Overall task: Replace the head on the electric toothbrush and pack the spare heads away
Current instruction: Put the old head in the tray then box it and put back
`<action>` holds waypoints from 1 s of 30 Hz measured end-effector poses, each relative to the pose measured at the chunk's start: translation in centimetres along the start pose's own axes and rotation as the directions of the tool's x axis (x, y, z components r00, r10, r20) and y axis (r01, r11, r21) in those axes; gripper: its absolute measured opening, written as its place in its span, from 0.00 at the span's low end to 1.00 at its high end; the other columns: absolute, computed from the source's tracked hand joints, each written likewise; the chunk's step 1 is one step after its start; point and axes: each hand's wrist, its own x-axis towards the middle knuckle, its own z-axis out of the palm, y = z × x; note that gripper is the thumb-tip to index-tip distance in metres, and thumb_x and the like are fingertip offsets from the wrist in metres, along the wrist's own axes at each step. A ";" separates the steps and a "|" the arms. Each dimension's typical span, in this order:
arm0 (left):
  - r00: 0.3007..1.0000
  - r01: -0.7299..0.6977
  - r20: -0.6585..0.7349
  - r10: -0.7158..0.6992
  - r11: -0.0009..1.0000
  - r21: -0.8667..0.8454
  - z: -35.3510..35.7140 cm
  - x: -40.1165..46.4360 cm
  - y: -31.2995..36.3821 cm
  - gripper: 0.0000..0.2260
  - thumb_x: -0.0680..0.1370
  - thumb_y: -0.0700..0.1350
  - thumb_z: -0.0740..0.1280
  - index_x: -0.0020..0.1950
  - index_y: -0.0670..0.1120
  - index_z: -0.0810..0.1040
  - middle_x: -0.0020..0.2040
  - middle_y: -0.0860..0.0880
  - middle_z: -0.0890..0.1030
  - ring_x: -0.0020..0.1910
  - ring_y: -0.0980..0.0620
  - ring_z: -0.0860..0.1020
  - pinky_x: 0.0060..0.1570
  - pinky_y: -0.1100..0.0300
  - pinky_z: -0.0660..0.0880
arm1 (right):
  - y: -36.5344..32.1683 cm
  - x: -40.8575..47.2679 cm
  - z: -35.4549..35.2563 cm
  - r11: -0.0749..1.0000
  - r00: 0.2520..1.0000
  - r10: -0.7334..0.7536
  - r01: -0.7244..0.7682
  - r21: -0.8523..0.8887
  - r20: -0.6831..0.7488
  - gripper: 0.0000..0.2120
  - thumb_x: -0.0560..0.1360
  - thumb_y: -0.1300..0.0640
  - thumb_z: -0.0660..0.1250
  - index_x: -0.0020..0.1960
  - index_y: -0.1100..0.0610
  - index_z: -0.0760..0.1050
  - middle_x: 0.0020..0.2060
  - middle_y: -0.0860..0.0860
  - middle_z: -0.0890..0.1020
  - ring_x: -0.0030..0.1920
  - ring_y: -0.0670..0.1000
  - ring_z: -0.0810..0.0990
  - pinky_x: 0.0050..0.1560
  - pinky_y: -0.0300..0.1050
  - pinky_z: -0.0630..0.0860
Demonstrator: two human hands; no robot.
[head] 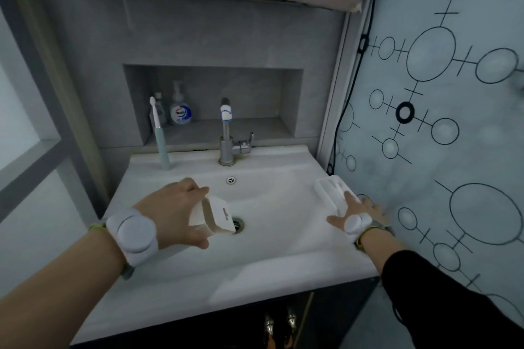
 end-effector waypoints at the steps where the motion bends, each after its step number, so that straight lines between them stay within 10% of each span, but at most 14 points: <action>1: 1.000 0.006 0.019 -0.005 1.000 -0.017 0.5 0.2 0.0 0.47 0.63 0.67 0.70 0.75 0.50 0.56 0.66 0.53 0.65 0.62 0.52 0.68 0.64 0.60 0.67 | 0.0 0.0 0.1 1.000 1.000 -0.009 0.009 0.001 -0.001 0.44 0.67 0.31 0.63 0.76 0.44 0.49 0.73 0.57 0.60 0.71 0.63 0.61 0.68 0.58 0.63; 11: 0.999 0.016 0.050 -0.009 0.991 -0.131 2.4 1.4 -0.4 0.47 0.63 0.65 0.72 0.75 0.49 0.57 0.66 0.52 0.65 0.64 0.52 0.67 0.64 0.62 0.64 | -2.3 -1.8 -0.4 0.951 0.947 -0.307 0.309 -0.001 -0.097 0.44 0.69 0.34 0.63 0.76 0.40 0.43 0.69 0.56 0.67 0.67 0.61 0.67 0.67 0.54 0.67; 22: 0.999 0.021 0.033 -0.016 0.986 -0.168 1.6 1.3 -0.5 0.43 0.63 0.62 0.74 0.73 0.50 0.62 0.65 0.50 0.68 0.63 0.49 0.69 0.65 0.58 0.66 | -6.5 -9.4 -3.1 0.521 0.538 -0.831 0.842 0.143 -0.140 0.37 0.64 0.31 0.62 0.67 0.25 0.45 0.57 0.41 0.68 0.56 0.47 0.69 0.63 0.46 0.68; 30: 1.000 -0.015 -0.027 0.009 0.978 -0.206 1.7 0.6 -0.8 0.46 0.62 0.61 0.75 0.74 0.50 0.59 0.65 0.51 0.67 0.63 0.51 0.68 0.63 0.62 0.63 | -7.2 -10.5 -2.7 0.516 0.513 -0.850 0.857 0.008 -0.123 0.42 0.68 0.40 0.69 0.76 0.41 0.51 0.66 0.43 0.68 0.61 0.47 0.67 0.66 0.44 0.65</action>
